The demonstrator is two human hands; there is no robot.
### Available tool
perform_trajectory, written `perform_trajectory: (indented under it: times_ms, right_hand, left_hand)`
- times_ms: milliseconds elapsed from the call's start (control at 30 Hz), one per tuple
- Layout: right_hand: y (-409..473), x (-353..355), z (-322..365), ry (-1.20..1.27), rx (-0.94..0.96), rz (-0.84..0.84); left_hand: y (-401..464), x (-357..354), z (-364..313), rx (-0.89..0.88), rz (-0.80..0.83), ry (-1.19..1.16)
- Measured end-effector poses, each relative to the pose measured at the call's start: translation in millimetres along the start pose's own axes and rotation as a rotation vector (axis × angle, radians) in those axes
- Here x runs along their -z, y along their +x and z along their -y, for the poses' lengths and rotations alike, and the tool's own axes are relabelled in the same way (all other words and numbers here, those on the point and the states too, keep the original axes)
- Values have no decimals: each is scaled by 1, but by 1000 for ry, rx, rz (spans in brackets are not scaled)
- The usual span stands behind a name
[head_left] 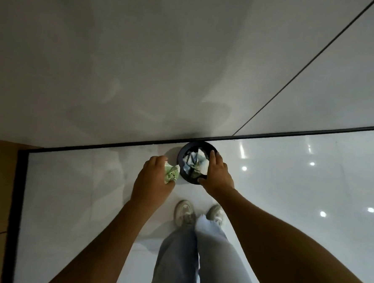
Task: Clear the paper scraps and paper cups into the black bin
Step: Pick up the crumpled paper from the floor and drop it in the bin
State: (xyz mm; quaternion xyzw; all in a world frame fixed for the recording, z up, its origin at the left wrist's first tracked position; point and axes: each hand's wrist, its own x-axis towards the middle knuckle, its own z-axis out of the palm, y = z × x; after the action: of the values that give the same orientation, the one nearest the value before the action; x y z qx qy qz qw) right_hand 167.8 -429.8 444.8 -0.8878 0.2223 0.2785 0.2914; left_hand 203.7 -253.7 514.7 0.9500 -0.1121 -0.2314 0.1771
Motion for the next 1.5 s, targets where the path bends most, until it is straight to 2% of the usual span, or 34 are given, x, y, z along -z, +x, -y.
perform_trajectory:
  times_ms: [167,467,600,667,800,967,1167,1500]
  right_hand:
    - [21,-24,-32,53,-81,23]
    - [33,-6,-75,117,-85,-28]
    - [21,5,-81,123,-54,-41]
    - [5,9,-84,109,-51,-16]
    - [-37,25,-89,98,-109,27]
    - [-103,47,-87,73,-166,6]
    - [-184,49,-79,113,-313,-131]
    - [-323,6,-76,337,-660,-379]
  left_hand:
    - [40,-41,-8,-23,62,-8]
    - [103,-108,-48,-29,143,46]
    - [106,-120,-55,10,243,177]
    - [94,-118,-62,-9,239,182]
    - [57,-96,-84,-154,201,186]
    - [7,-60,-115,-340,268,283]
    - [-47,-31,-132,-610,353,509]
    - [-132,-11,-158,-1028,453,665]
